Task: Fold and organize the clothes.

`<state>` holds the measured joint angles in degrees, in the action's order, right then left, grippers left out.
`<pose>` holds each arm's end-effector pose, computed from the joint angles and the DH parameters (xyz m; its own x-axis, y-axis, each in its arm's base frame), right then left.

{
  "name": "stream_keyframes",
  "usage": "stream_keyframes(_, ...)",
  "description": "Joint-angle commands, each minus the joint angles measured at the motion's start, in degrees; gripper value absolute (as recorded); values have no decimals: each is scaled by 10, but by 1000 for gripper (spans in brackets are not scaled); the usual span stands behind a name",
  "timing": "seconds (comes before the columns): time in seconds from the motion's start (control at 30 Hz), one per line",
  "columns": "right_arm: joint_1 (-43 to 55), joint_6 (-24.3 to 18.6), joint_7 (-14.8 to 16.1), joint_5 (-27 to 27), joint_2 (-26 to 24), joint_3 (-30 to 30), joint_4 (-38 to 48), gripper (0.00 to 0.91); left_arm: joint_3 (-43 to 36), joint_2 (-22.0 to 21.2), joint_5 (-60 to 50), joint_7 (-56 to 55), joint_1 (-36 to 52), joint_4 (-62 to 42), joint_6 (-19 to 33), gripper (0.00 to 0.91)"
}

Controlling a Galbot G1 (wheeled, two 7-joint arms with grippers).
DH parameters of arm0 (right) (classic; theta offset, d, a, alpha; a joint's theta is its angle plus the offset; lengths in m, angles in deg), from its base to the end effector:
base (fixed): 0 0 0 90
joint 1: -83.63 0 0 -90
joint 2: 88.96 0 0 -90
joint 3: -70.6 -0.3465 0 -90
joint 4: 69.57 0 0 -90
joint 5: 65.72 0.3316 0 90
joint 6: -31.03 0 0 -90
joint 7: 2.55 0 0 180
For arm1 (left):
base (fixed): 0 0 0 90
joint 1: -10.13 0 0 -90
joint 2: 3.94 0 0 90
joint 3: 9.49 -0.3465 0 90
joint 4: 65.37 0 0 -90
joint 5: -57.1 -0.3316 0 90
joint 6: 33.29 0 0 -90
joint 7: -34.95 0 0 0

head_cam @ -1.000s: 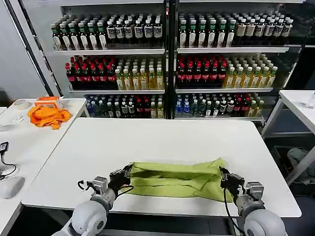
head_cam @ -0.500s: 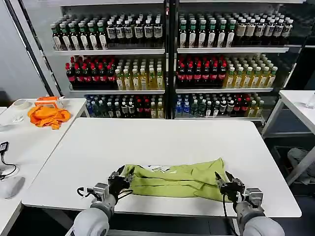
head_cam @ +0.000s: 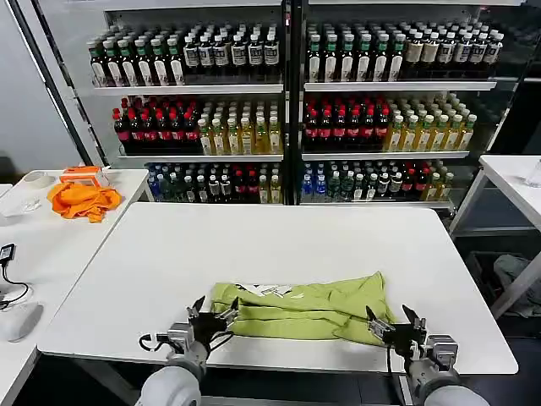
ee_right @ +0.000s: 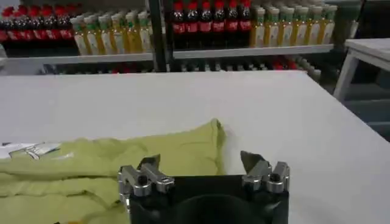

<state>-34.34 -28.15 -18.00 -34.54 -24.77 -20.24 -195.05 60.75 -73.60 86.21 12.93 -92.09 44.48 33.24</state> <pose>0.1742 -0.0706 -0.2476 -0.8904 -0.0223 0.4547 -0.0152 0.9997 0.0192 0.2327 -0.0176 -0.3123 -0.8914 0.1126 0.4390 0.0776 0.9923 -0.0969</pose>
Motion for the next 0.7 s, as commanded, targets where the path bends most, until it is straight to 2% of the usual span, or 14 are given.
stream_keyframes(0.03,-14,-1,0,-2,2,-6,-5,907,0,-35,0,-11,-2,-27,10,20)
stream_keyframes(0.4,-23,-5,-2,-3,8,-5,-11,907,9,-51,12,-5,-13,-25,26,20)
stream_keyframes(0.7,-26,-7,-3,-2,9,-8,-14,907,57,-54,110,10,-18,-9,45,20)
